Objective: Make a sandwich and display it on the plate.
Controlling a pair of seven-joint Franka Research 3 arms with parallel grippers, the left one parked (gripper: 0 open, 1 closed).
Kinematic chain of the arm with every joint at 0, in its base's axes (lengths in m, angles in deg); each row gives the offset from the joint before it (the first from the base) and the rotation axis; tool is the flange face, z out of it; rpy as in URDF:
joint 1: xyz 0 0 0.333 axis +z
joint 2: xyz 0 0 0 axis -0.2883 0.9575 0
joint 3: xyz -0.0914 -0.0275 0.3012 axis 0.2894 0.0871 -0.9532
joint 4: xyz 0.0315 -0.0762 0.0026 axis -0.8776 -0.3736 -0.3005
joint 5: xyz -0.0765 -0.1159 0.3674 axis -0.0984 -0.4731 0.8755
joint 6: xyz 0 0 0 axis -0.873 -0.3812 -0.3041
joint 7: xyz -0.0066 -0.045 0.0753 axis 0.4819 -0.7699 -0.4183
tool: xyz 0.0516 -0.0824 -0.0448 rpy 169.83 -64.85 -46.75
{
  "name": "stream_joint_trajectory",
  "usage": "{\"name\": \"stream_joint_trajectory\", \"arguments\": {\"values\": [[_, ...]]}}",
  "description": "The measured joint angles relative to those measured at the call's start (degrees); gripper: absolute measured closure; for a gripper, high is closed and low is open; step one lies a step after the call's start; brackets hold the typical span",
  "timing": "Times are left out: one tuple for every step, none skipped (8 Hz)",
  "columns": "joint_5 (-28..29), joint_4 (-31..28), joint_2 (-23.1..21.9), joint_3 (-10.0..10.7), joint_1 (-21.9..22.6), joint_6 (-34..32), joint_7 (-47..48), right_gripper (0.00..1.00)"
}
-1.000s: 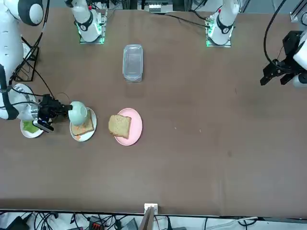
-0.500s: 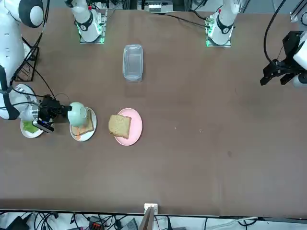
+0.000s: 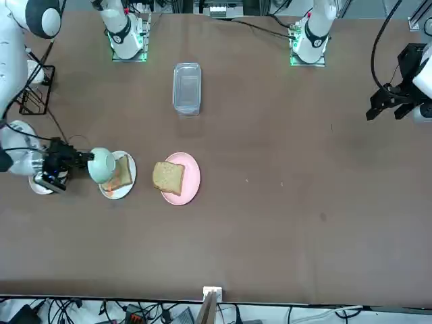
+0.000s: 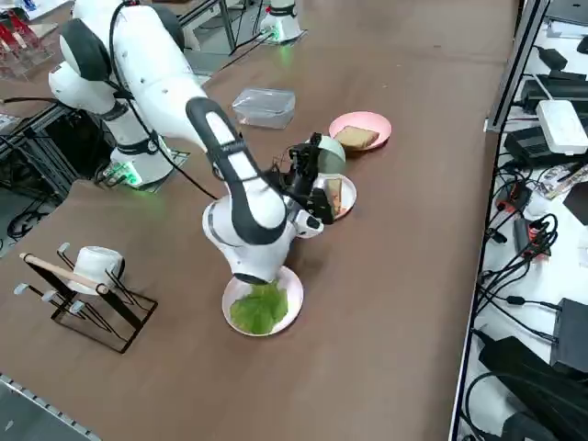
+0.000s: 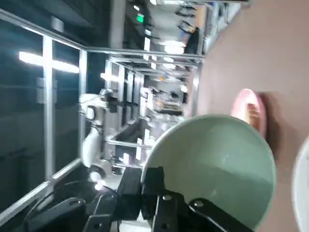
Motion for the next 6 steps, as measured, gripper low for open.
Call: {"name": "stream_joint_trajectory", "arguments": {"values": [[-3.5,4.7,-0.3,0.6,0.0,1.8,2.5,0.97],[-8.2,9.3,-0.8,0.9,0.0,4.7,4.1,0.97],[-13.9,13.2,-1.2,1.0,0.0,8.2,4.5,0.97],[-21.2,16.9,-1.4,0.9,0.2,12.8,4.5,0.97],[-28.2,19.9,-1.4,0.8,0.6,18.0,4.5,0.97],[-34.1,21.5,-1.4,0.8,1.3,23.5,4.1,0.97]]}}
